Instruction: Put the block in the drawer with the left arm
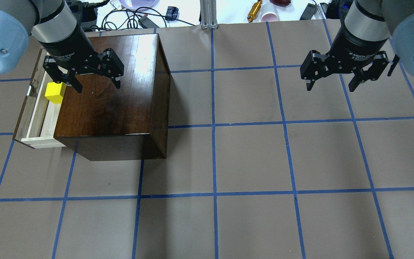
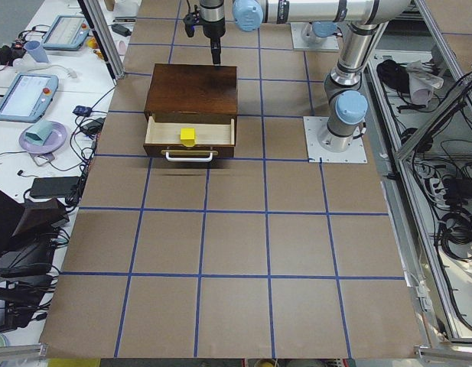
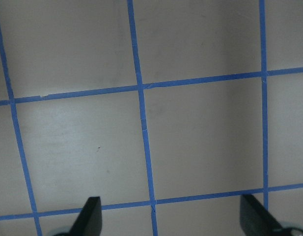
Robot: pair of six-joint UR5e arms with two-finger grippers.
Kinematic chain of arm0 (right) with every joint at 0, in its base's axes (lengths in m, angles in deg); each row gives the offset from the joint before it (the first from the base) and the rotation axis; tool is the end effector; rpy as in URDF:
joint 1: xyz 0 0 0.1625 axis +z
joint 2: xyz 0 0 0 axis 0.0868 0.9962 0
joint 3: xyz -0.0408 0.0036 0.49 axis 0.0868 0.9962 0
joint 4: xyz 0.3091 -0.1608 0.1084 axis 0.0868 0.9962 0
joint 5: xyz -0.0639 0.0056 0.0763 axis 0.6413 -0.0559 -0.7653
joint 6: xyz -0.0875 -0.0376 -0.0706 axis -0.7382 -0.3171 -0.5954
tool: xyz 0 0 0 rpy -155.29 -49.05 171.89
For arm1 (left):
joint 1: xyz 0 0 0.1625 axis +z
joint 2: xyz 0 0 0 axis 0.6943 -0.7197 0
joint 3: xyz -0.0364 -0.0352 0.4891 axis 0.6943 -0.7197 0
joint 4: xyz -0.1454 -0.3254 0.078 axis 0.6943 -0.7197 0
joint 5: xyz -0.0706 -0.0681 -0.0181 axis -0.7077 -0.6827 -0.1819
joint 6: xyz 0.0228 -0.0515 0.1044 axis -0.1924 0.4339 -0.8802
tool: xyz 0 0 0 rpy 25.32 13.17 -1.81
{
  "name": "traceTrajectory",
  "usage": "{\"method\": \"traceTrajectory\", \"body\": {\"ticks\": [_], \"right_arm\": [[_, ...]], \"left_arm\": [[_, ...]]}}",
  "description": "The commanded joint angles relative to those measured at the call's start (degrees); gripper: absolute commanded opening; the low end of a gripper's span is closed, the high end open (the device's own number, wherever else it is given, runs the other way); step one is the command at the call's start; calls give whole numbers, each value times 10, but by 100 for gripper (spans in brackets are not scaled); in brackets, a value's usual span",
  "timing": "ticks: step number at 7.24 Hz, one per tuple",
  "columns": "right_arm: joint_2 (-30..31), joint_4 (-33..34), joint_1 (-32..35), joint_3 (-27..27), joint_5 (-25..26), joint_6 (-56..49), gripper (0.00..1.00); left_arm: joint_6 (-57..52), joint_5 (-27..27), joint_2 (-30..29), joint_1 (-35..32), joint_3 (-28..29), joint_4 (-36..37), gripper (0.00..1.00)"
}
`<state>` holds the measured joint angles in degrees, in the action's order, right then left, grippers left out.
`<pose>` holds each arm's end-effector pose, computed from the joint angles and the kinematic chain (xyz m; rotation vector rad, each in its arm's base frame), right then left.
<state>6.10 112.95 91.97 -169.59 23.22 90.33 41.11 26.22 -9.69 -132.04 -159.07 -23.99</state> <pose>0.1089 -0.4328 0.5221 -0.1514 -3.1224 -0.0168 -0.1180 -0.4711 0.5185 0.1168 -3.1345 -0.0621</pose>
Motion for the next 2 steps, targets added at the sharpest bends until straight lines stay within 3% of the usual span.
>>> {"method": "traceTrajectory", "body": {"ticks": [1,2], "right_arm": [[0,0,0,0,0,0,100],[0,0,0,0,0,0,100]], "left_arm": [[0,0,0,1,0,2,100],[0,0,0,1,0,2,100]]}}
